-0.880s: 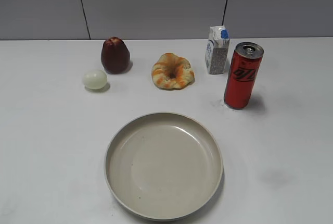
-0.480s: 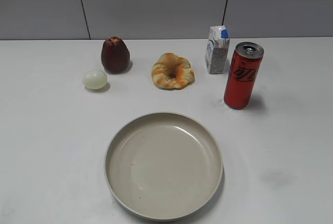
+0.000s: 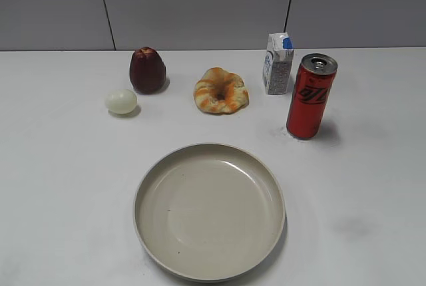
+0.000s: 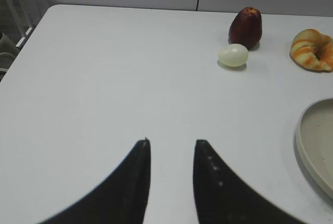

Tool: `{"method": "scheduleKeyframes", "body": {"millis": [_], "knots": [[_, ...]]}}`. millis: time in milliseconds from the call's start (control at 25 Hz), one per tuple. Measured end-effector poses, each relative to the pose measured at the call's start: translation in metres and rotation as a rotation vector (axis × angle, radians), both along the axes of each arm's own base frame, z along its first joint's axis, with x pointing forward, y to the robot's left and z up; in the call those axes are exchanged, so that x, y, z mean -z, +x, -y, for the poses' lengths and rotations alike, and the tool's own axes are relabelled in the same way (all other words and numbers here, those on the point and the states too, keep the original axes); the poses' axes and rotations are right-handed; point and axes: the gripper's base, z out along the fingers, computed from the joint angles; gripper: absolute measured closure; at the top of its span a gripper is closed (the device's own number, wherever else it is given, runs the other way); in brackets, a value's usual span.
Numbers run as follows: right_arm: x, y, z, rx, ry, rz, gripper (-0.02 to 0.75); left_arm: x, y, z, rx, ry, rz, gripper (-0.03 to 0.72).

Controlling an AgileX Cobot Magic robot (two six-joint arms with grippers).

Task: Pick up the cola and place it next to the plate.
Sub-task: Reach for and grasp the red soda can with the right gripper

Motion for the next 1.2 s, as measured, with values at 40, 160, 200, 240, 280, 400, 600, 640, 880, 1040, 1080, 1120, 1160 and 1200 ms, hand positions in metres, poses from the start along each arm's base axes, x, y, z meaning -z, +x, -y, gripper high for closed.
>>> {"method": "scheduleKeyframes", "body": {"millis": [40, 160, 200, 240, 280, 400, 600, 640, 880, 1040, 1080, 1120, 1160, 1200], "knots": [[0.002, 0.011, 0.0, 0.002, -0.001, -0.029, 0.155, 0.0, 0.0, 0.0, 0.0, 0.0, 0.0, 0.46], [0.007, 0.045, 0.0, -0.002, -0.017, -0.148, 0.155, 0.0, 0.0, 0.0, 0.0, 0.0, 0.0, 0.46], [0.009, 0.058, -0.001, -0.009, -0.025, -0.196, 0.155, 0.0, 0.0, 0.0, 0.0, 0.0, 0.0, 0.46], [0.01, 0.072, -0.003, -0.017, -0.029, -0.242, 0.155, 0.0, 0.0, 0.0, 0.0, 0.0, 0.0, 0.46], [0.013, 0.086, -0.004, -0.028, -0.036, -0.288, 0.155, 0.0, 0.0, 0.0, 0.0, 0.0, 0.0, 0.46], [0.014, 0.127, -0.016, -0.089, -0.068, -0.395, 0.155, 0.0, 0.0, 0.0, 0.0, 0.0, 0.0, 0.46], [0.019, 0.186, -0.053, -0.224, -0.115, -0.594, 0.154, 0.0, 0.0, 0.0, 0.0, 0.0, 0.0, 0.46], [0.019, 0.198, -0.063, -0.25, -0.126, -0.623, 0.15, 0.0, 0.0, 0.0, 0.0, 0.0, 0.0, 0.46], [0.033, 0.251, -0.112, -0.365, -0.197, -0.822, 0.09, 0.0, 0.0, 0.0, 0.0, 0.0, 0.0, 0.46], [0.051, 0.284, -0.131, -0.382, -0.227, -0.921, 0.088, 0.0, 0.0, 0.0, 0.0, 0.0, 0.0, 0.46], [0.055, 0.291, -0.133, -0.38, -0.235, -0.934, 0.087, 0.0, 0.0, 0.0, 0.0, 0.0, 0.0, 0.46], [0.058, 0.296, -0.134, -0.373, -0.244, -0.945, 0.087, 0.0, 0.0, 0.0, 0.0, 0.0, 0.0, 0.46], [0.061, 0.303, -0.135, -0.361, -0.251, -0.949, 0.087, 0.0, 0.0, 0.0, 0.0, 0.0, 0.0, 0.46], [0.063, 0.308, -0.136, -0.347, -0.262, -0.951, 0.087, 0.0, 0.0, 0.0, 0.0, 0.0, 0.0, 0.46]]}}
